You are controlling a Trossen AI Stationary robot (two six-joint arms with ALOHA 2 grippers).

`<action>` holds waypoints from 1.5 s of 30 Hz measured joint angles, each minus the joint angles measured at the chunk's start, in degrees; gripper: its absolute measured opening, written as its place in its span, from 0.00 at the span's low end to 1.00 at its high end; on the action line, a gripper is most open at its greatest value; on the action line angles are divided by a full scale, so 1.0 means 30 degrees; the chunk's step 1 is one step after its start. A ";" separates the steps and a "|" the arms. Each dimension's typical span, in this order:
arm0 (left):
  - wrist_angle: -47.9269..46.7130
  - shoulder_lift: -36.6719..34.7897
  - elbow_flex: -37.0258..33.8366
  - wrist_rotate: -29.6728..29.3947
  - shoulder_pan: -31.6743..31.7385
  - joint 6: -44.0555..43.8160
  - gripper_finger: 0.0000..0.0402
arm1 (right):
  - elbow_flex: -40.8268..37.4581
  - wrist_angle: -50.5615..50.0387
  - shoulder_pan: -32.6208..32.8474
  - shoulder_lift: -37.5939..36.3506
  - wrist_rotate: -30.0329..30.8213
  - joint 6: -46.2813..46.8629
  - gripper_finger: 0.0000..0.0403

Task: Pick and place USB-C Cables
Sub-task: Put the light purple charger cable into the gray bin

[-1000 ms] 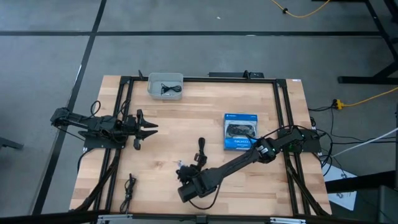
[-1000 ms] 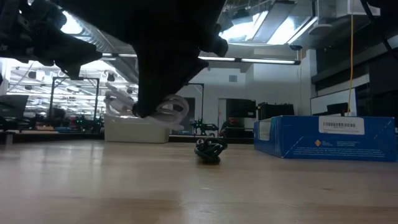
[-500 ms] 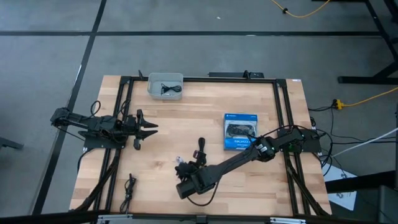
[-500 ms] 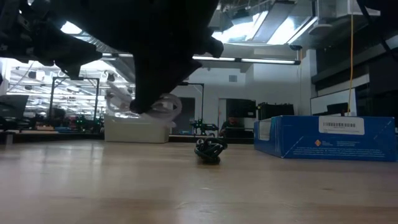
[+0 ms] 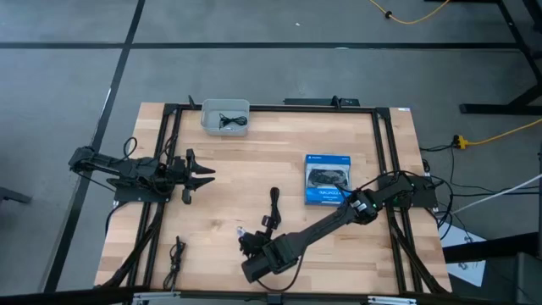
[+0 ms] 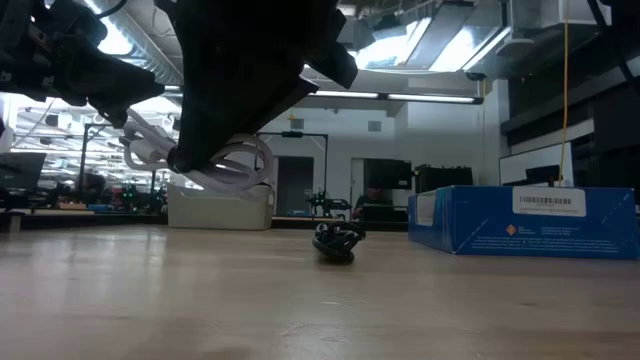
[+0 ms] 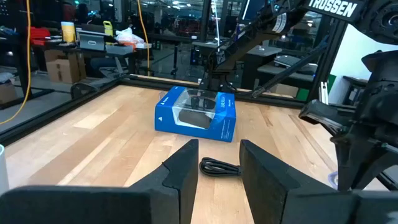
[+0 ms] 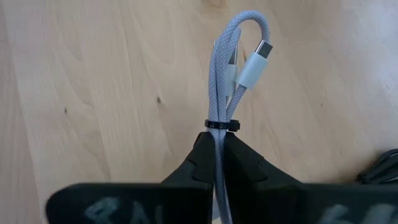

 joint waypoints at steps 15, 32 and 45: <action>0.0007 -0.0003 0.0000 0.0000 0.0007 0.0006 0.27 | 0.0015 -0.3321 -0.2797 -0.1905 0.8018 0.0060 0.04; 0.0040 0.0001 0.0000 -0.0297 0.0000 0.0293 0.27 | -0.0169 0.8147 -1.4150 -0.2866 -0.3745 -1.3263 0.03; 0.0157 -0.0006 0.0000 -0.1501 0.0007 0.5173 0.27 | -0.0182 1.0254 -1.7425 -0.1787 -1.3436 -1.4755 0.15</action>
